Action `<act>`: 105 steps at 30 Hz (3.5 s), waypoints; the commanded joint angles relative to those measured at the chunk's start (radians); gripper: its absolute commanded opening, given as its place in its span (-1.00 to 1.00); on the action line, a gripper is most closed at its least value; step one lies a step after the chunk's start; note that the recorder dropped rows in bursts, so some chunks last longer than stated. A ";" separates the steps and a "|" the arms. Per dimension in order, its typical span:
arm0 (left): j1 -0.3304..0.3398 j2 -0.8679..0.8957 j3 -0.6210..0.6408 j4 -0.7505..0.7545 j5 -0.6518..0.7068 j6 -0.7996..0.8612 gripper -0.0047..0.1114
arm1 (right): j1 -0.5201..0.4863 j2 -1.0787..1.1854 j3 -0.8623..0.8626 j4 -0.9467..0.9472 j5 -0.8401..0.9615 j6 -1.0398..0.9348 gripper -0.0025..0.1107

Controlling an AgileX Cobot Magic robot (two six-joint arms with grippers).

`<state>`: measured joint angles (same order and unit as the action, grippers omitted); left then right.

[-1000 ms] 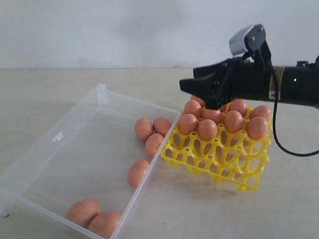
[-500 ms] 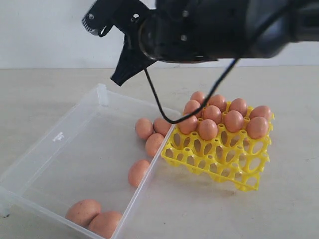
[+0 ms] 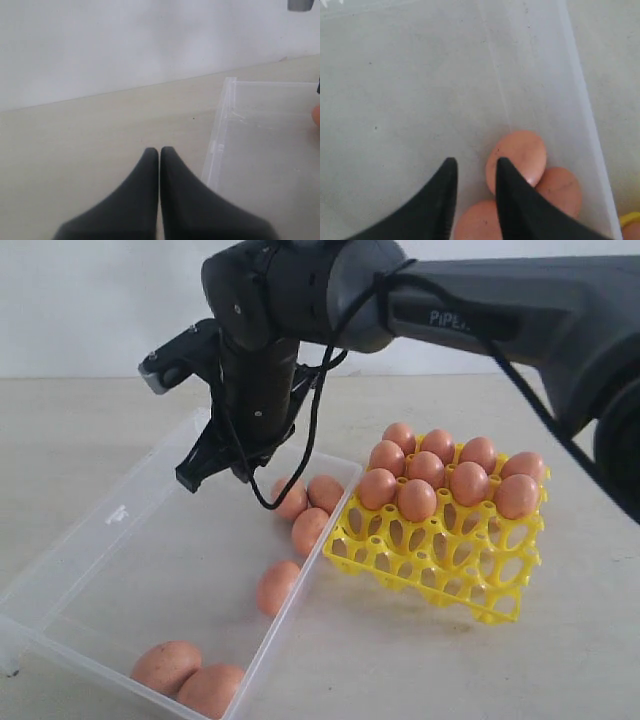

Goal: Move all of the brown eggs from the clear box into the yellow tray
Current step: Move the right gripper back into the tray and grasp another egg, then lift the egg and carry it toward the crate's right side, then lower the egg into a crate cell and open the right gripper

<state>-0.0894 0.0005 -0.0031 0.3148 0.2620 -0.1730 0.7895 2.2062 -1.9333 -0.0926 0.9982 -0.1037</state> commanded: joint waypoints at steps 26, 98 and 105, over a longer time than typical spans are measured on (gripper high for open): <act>-0.002 -0.001 0.003 -0.004 -0.004 -0.007 -0.90 | -0.051 0.169 -0.010 -0.073 -0.111 0.284 -0.93; -0.002 -0.001 0.003 -0.004 -0.006 -0.007 -0.90 | -0.712 -0.399 1.234 -1.028 -1.690 0.897 -0.58; -0.002 -0.001 0.003 -0.004 -0.006 -0.007 -0.90 | -0.710 -0.399 1.234 -0.989 -1.640 0.897 -0.04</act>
<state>-0.0894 0.0005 -0.0031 0.3148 0.2620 -0.1730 0.0806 1.8068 -0.6971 -1.0993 -0.6492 0.7972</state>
